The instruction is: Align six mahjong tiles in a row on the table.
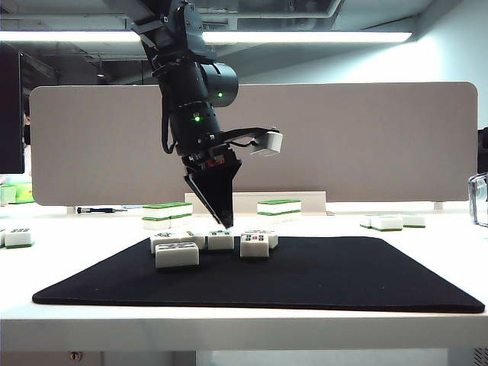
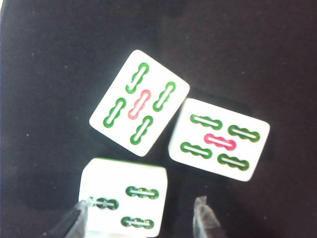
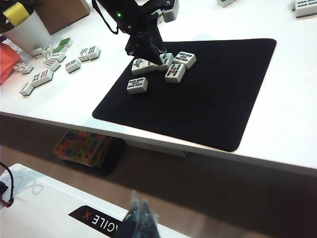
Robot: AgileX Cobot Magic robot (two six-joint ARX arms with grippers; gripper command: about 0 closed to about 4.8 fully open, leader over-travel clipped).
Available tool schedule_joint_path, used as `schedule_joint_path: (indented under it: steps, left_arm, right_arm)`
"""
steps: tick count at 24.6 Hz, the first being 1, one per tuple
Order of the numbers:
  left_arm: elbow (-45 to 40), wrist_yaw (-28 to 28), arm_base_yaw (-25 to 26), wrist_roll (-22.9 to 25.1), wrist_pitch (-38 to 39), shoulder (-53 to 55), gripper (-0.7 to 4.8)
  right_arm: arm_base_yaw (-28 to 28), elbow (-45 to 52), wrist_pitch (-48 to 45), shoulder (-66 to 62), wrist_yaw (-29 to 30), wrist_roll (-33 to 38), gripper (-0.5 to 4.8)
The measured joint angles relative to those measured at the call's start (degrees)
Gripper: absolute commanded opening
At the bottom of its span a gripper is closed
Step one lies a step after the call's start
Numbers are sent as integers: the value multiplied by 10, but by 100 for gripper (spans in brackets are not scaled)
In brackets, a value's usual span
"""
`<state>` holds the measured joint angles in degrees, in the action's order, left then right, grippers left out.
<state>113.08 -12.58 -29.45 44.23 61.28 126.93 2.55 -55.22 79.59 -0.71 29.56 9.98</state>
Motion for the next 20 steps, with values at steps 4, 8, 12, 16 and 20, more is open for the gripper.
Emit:
schedule_joint_path:
  steps: [4, 8, 12, 16, 20]
  left_arm:
    - [0, 0, 0, 0, -3, 11, 268]
    - [1, 0, 0, 0, -6, 14, 268]
    - [3, 0, 0, 1, -8, 17, 268]
    - [3, 28, -1, 0, -16, 17, 268]
    - [2, 36, -3, -1, -4, 8, 268]
  right_arm:
    - [0, 0, 0, 0, 0, 0, -1]
    - [0, 0, 0, 0, 0, 0, -1]
    - [0, 0, 0, 0, 0, 0, -1]
    - [0, 0, 0, 0, 0, 0, -1]
    - [0, 0, 0, 0, 0, 0, -1]
